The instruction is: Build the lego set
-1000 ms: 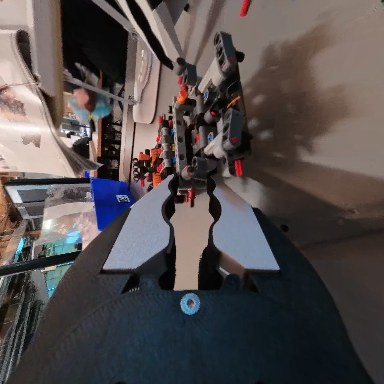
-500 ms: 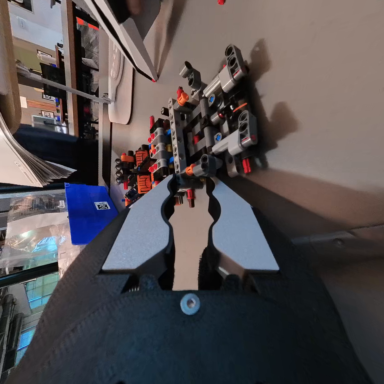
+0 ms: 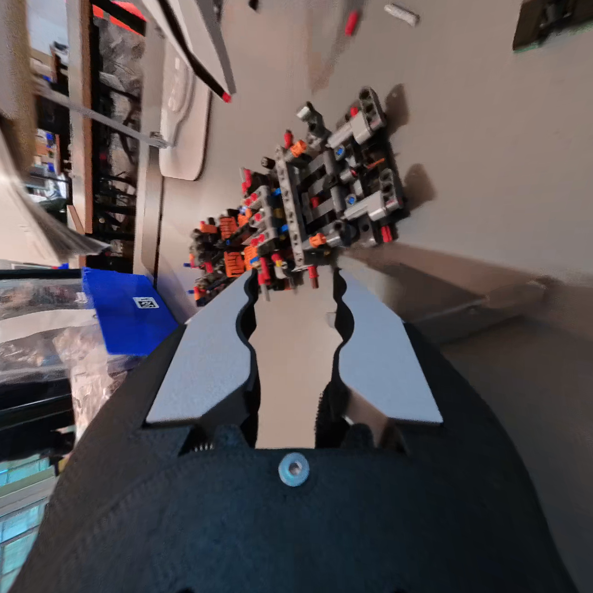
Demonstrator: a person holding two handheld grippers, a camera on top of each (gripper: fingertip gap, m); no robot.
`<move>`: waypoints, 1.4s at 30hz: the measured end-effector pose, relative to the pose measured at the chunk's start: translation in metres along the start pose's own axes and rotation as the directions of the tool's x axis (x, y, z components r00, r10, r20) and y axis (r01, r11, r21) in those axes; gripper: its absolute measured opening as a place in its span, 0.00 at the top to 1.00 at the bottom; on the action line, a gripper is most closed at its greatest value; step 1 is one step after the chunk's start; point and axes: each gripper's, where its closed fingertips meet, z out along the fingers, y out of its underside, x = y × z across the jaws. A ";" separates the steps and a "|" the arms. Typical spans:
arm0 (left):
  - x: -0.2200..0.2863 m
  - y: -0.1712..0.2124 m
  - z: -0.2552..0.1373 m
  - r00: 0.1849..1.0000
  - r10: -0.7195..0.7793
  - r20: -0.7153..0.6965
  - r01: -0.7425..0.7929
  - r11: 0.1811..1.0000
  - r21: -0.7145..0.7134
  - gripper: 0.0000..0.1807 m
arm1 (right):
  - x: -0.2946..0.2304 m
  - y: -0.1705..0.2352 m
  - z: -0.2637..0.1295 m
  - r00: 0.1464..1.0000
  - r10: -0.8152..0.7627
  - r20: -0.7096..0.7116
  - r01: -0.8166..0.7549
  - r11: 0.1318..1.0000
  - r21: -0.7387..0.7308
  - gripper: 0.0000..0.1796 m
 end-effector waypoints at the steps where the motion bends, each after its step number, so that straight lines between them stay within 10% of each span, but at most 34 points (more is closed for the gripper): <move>1: -0.008 -0.006 -0.006 1.000 -0.013 0.026 0.013 1.000 0.023 0.76 | -0.012 -0.008 -0.001 0.998 0.016 0.059 -0.018 0.999 0.037 0.99; 8: -0.037 -0.073 -0.028 0.973 0.015 0.232 -0.066 0.975 0.212 0.85 | -0.076 -0.048 -0.006 0.906 0.090 0.414 -0.159 0.978 0.136 0.99; 18: -0.039 -0.092 -0.030 0.939 0.089 0.332 -0.169 0.960 0.222 0.96 | -0.097 -0.055 -0.005 0.837 0.146 0.527 -0.223 0.971 0.085 0.99; 31: -0.068 -0.079 -0.027 0.918 -0.104 0.382 0.027 0.979 0.201 0.98 | -0.074 -0.081 -0.008 0.869 0.250 0.426 -0.411 0.844 0.344 0.98; 42: -0.078 -0.080 -0.029 0.918 -0.226 0.327 0.142 0.955 0.261 0.99 | -0.066 -0.088 -0.021 0.960 0.197 0.199 -0.271 0.829 0.488 0.99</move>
